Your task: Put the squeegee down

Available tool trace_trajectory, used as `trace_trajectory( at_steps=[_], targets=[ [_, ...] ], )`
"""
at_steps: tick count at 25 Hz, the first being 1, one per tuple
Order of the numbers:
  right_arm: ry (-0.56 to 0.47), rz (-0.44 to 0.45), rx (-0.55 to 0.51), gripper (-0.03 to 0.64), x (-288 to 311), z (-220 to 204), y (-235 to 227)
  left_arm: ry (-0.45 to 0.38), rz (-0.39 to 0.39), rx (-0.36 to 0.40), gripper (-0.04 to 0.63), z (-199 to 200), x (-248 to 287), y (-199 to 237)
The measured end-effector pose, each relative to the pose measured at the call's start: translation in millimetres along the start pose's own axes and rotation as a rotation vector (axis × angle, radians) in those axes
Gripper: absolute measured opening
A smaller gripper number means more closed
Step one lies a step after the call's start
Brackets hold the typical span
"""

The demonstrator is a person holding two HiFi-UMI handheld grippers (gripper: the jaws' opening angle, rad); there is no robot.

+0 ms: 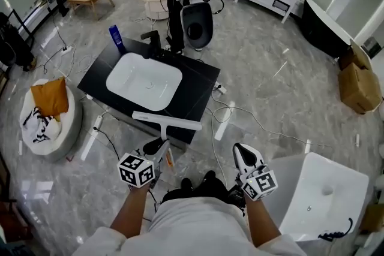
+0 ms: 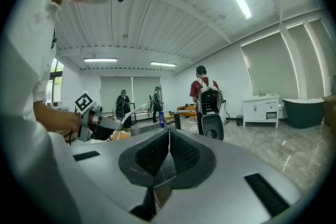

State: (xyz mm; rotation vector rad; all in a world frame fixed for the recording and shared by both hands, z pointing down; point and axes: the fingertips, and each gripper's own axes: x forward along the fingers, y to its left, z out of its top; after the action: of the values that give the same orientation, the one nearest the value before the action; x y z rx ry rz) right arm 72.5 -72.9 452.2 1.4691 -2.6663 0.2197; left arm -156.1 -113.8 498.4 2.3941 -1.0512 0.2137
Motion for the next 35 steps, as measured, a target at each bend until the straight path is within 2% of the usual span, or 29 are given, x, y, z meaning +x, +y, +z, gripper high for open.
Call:
trace_trajectory(
  at_steps=[10,21,27,35],
  targets=[
    [-0.001,0.04,0.033,0.015,48,-5,-46,0.079,0.036,0.007,0.077,19,50,20],
    [-0.025,0.114,0.047,0.015,111,14,-130,0.193,0.076,-0.001,0.077,54,127,31],
    [-0.055,0.153,0.071,0.015,137,20,-162,0.279,0.091,-0.008,0.077,63,161,37],
    [-0.04,0.195,0.112,0.015,163,10,-200,0.417,0.094,-0.066,0.077,58,202,59]
  ],
)
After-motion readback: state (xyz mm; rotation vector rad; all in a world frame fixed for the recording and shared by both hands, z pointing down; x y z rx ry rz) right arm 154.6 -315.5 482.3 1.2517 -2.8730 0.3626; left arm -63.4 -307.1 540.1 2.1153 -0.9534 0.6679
